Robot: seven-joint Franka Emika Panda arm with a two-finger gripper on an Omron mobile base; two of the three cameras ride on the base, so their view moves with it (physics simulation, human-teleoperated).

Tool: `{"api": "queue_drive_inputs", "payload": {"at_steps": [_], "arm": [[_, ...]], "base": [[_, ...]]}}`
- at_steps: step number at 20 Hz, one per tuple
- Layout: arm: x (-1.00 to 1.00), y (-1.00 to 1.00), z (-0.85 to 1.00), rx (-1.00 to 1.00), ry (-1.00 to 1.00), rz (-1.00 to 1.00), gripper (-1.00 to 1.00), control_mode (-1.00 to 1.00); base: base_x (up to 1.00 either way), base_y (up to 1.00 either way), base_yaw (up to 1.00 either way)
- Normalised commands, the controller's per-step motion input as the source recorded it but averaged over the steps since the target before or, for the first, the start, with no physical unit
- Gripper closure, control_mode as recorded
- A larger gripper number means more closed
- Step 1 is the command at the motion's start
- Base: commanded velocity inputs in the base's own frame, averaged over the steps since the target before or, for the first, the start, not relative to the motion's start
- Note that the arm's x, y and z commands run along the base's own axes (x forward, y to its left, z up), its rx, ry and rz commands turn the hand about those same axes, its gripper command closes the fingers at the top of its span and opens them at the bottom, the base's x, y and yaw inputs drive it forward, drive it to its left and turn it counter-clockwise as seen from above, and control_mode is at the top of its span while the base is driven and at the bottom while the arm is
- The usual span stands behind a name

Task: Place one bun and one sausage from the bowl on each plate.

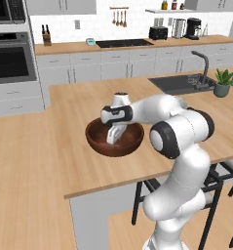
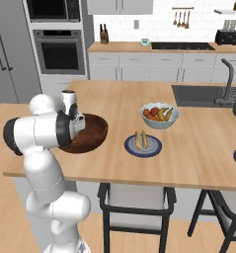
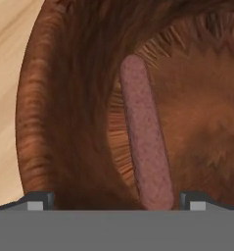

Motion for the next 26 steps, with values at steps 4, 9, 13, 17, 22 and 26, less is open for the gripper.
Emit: {"api": "queue_drive_inputs", "payload": {"at_steps": [4, 9, 13, 17, 22, 26], "arm": [[0.11, 0.02, -0.64, -0.01, 0.02, 0.00, -1.00, -1.00], [0.11, 0.00, -0.58, 0.00, -0.02, -0.06, -1.00, -1.00], [0.24, -0.01, -0.18, 0.00, 0.00, -0.09, -1.00, -1.00], [-0.06, 0.00, -0.68, -0.06, -0.13, 0.00, -1.00, -1.00], [-0.21, 0.00, -0.83, -0.15, -0.22, -0.01, -1.00, -1.00], [0.00, 0.00, -0.63, -0.11, -0.15, -0.01, -1.00, -1.00]], "base": [[0.00, 0.00, 0.00], [0.00, 0.00, 0.00], [0.00, 0.00, 0.00], [0.00, 0.00, 0.00], [0.00, 0.00, 0.00], [0.00, 0.00, 0.00]]}}
